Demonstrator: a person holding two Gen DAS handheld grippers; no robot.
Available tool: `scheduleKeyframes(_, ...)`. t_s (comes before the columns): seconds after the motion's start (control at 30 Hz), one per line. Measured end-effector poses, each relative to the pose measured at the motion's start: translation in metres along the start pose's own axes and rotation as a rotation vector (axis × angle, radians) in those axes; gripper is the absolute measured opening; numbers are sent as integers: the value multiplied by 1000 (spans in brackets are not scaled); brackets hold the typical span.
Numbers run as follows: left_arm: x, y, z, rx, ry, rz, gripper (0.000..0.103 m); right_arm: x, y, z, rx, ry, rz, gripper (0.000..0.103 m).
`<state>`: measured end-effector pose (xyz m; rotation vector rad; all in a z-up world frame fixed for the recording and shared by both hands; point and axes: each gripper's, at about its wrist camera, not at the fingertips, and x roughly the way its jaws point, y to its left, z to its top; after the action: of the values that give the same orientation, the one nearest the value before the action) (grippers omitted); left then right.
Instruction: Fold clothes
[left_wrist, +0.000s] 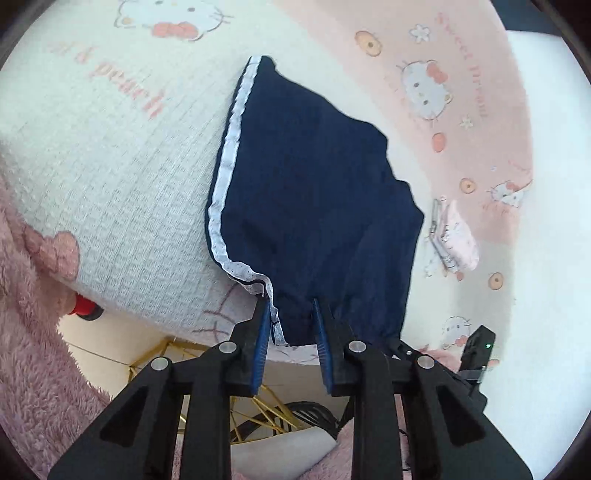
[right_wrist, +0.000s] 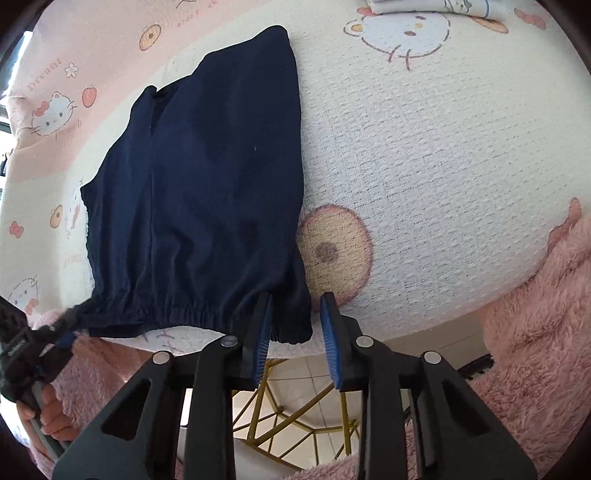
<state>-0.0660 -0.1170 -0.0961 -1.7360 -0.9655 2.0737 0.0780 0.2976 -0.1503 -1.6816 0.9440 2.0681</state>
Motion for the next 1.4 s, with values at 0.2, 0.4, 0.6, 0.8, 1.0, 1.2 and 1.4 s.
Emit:
scheduleKeyframes(0.2,31,0,-2,-48,34,-20,26,6,17,-6,-33,3,-9,26)
scheduleKeyframes(0.4,48,13,-9,-119,64,129,35,16,24,-11,-5,36,-41,29)
scheduleKeyframes(0.6,58,17,-15,-149,94,118,44,17,49,-16,-88,31,-109,32)
scheduleKeyframes(0.8,68,3,-22,-65,110,131,10,27,80,-22,-90,17,-22,15)
scheduleKeyframes(1.0,27,-24,-16,-14,11,15,9,7,95,-26,-58,-36,120,6)
scheduleKeyframes(1.2,-60,-93,-15,218,-82,-100,9,-87,101,-51,-129,-193,299,6)
scheduleKeyframes(1.4,-47,-88,22,207,-28,-46,9,-88,167,-48,-210,-283,211,6)
